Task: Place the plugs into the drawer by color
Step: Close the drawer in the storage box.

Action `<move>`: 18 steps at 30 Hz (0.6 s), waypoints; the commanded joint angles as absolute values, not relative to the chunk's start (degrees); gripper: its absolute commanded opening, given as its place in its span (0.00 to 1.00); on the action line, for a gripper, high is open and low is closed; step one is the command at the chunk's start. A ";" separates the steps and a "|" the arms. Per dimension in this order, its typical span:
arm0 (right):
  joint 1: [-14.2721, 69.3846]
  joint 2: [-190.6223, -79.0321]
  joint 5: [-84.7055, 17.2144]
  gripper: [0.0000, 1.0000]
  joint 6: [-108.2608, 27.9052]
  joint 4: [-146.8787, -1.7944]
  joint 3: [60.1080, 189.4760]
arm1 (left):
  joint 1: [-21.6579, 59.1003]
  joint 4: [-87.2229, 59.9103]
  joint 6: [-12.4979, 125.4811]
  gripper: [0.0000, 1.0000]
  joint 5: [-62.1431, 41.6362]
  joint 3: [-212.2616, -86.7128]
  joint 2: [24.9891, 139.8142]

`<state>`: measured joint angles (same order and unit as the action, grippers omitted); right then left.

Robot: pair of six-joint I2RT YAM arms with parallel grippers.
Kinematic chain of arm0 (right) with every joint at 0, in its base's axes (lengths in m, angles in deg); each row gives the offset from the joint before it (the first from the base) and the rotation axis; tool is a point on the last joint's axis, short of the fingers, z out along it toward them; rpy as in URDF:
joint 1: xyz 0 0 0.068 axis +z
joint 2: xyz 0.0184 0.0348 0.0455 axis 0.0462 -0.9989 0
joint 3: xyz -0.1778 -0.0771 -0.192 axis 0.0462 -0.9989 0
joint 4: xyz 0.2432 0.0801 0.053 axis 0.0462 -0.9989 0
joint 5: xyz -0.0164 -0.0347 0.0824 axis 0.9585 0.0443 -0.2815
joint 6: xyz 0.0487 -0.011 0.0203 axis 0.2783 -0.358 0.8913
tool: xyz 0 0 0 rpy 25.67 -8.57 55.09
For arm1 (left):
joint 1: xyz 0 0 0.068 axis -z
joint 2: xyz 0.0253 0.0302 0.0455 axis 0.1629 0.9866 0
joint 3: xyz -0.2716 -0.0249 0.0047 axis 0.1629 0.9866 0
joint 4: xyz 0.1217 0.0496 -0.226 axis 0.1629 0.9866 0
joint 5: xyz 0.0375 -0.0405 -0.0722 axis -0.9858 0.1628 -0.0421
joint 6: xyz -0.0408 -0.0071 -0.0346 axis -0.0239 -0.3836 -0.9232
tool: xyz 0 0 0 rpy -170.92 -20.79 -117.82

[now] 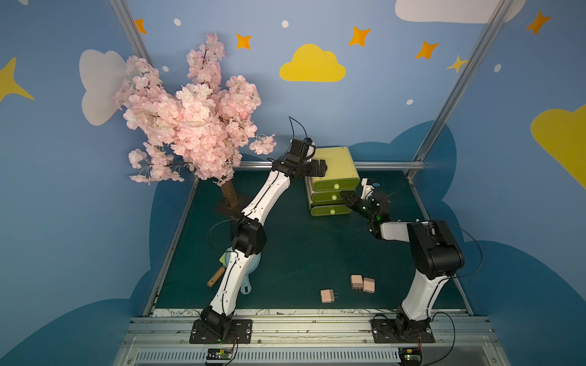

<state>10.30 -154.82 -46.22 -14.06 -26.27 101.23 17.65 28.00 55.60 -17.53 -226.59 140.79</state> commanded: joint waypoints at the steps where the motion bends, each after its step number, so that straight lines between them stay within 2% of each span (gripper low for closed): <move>1: 10.36 -156.57 -46.44 0.21 -17.27 -31.22 103.59 | 17.62 31.93 57.15 1.00 -18.31 -225.71 139.85; 5: 10.59 -158.00 -46.60 0.22 -19.56 -32.01 105.16 | 17.51 31.84 56.92 1.00 -17.94 -225.71 140.04; 10: 9.52 -153.03 -52.24 0.37 -30.12 -39.90 105.09 | 17.20 31.84 56.73 1.00 -17.56 -225.69 139.97; 12: 9.13 -148.63 -54.77 0.43 -36.44 -47.11 104.38 | 17.09 31.75 56.62 1.00 -17.22 -225.71 139.87; 16: 11.09 -142.29 -56.07 0.55 -57.07 -72.96 109.49 | 16.91 31.49 56.05 1.00 -15.42 -225.88 139.86; 18: 12.87 -141.89 -53.25 0.57 -67.25 -84.48 113.96 | 16.93 31.40 55.76 1.00 -14.64 -225.88 139.77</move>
